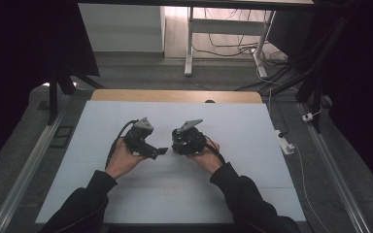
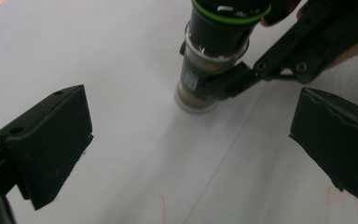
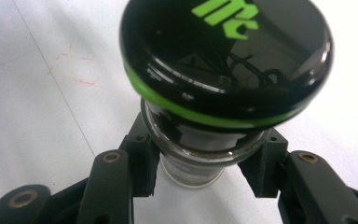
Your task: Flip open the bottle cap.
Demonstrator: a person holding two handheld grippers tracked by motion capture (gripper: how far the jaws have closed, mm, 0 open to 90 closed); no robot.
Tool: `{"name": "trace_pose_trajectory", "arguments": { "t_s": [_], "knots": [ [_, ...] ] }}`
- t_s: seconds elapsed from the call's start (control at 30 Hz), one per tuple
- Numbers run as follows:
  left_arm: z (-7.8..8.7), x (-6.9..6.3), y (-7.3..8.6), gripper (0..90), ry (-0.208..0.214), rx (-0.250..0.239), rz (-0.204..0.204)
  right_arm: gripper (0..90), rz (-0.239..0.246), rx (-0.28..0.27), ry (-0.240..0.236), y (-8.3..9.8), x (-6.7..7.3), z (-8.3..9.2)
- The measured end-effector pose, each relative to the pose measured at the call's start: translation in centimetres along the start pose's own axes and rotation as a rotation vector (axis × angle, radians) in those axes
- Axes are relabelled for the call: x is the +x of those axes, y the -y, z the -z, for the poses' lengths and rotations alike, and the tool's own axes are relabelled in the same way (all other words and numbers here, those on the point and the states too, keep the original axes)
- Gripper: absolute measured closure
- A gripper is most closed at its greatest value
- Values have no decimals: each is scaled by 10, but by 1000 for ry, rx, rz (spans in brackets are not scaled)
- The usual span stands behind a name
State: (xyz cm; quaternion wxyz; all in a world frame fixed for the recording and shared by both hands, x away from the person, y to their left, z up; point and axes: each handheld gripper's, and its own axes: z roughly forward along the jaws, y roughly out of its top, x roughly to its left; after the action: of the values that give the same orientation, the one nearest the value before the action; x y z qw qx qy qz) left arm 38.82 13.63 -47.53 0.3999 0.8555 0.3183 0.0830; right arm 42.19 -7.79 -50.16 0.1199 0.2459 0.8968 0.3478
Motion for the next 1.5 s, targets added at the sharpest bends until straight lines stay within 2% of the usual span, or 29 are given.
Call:
{"name": "trace_pose_trajectory", "arguments": {
  "t_s": [0.13, 0.2, 0.23, 0.27, 0.3, 0.33, 0.47, 0.63, 0.67, 0.7, 0.73, 0.77, 0.9, 1.2, 1.5],
  "knots": [
    [-6, 0, -5, 41, -13, 2, -16, 521, 2, 0, 0, 0, 0, 0],
    [-9, -1, -8, 102, -10, 6, -42, 521, 2, -1, 0, 0, 0, 0],
    [-9, -1, -8, 156, -10, 6, -42, 521, 2, 0, 0, 0, 0, 0],
    [-10, -2, -8, 156, -11, 15, -54, 521, 2, 0, 0, 0, 0, 0],
    [-11, -3, -9, 208, -19, 24, -70, 521, 2, 0, 0, 0, 0, 0],
    [-12, -5, -10, 314, -22, 34, -87, 521, 4, 0, 0, 0, 0, 0],
    [-12, -6, -11, 531, -18, 39, -97, 521, 2, 0, 1, 0, 0, 0],
    [-13, -12, -14, 760, 7, 49, -109, 521, -1, -1, 0, 0, 0, 0],
    [-13, -13, -14, 760, 12, 52, -115, 521, -1, -1, 0, 0, 0, 0],
    [-14, -14, -15, 836, 14, 54, -117, 521, 0, -1, 0, 0, 0, 0],
    [-14, -14, -15, 836, 15, 55, -122, 521, 0, -1, 0, 0, 0, 0],
    [-15, -15, -16, 882, 14, 52, -123, 521, 1, -2, 0, 0, 0, 0],
    [-17, -16, -16, 885, 11, 57, -132, 521, -10, -2, -1, 1, -1, 0],
    [-8, -15, -19, 886, 47, 5, -80, 521, -1, -3, 1, 0, 0, 0],
    [-8, -21, -21, 886, 42, 14, -89, 521, -8, -1, 1, 1, 0, 0]
  ]
}}
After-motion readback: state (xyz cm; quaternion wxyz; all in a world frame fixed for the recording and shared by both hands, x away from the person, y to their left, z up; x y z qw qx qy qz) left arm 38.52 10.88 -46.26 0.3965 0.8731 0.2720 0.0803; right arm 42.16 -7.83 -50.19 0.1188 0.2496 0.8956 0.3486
